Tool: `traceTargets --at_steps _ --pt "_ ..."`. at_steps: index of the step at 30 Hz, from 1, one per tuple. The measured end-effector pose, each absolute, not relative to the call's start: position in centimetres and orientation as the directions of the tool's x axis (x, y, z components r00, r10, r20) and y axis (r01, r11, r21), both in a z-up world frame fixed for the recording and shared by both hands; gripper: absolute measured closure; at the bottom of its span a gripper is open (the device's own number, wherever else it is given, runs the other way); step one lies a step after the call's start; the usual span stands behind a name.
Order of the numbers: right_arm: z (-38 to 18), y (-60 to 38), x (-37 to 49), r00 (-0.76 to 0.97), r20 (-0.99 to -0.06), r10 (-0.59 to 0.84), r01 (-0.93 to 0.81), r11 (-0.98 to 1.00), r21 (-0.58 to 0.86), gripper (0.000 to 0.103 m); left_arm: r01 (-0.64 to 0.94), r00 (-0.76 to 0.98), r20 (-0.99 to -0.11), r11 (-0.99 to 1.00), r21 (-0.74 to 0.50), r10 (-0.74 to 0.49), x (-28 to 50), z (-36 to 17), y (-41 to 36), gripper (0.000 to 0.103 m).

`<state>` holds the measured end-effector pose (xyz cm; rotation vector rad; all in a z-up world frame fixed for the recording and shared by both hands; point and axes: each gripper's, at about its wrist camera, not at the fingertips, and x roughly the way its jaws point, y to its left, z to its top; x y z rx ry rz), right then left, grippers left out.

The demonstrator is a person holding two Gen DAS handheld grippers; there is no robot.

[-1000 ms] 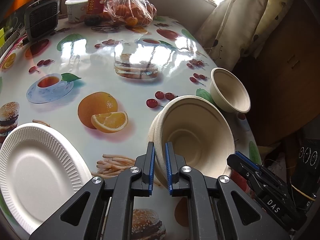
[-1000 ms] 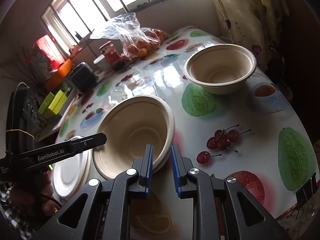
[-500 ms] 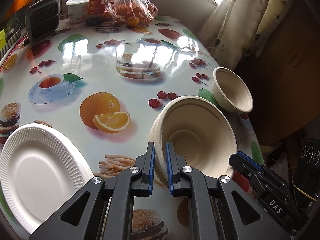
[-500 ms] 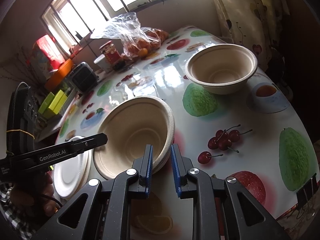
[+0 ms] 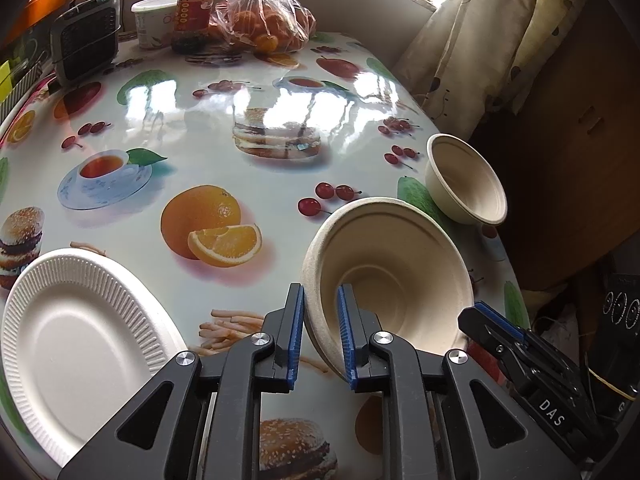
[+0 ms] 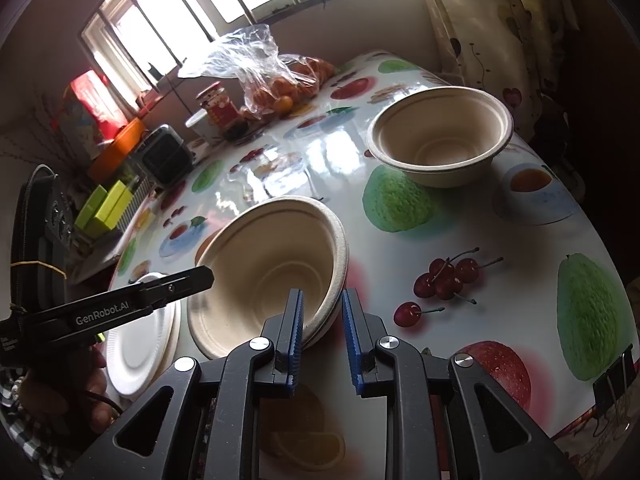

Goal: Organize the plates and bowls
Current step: 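Lower the bowl and open the left tool while the right tool releases its bowl, then move the left tool to another beige bowl rim and close while the right tool grips a bowl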

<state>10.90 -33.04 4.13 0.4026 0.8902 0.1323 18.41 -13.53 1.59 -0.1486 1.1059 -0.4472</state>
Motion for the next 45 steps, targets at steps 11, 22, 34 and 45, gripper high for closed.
traceTargets --at_steps 11,22,34,45 --pt "4.4 -33.7 10.7 0.639 -0.719 0.273 0.063 0.913 0.403 0.067 0.278 0.384 -0.830 0.908 -0.314 -0.405 18.4 2.1 -13.6 0.074" --pt "5.9 -34.4 10.3 0.670 -0.702 0.243 0.079 0.916 0.392 0.060 0.316 0.423 -0.819 0.910 -0.269 -0.389 18.3 3.7 -14.7 0.068" --pt "6.9 -36.1 10.6 0.697 -0.696 0.174 0.122 0.927 0.355 0.051 0.417 0.519 -0.782 0.901 -0.120 -0.344 18.1 5.6 -18.4 0.067" --pt "7.3 -38.9 11.3 0.707 -0.703 0.073 0.196 0.935 0.295 0.040 0.489 0.532 -0.762 0.868 -0.079 -0.369 19.0 6.8 -22.4 0.067"
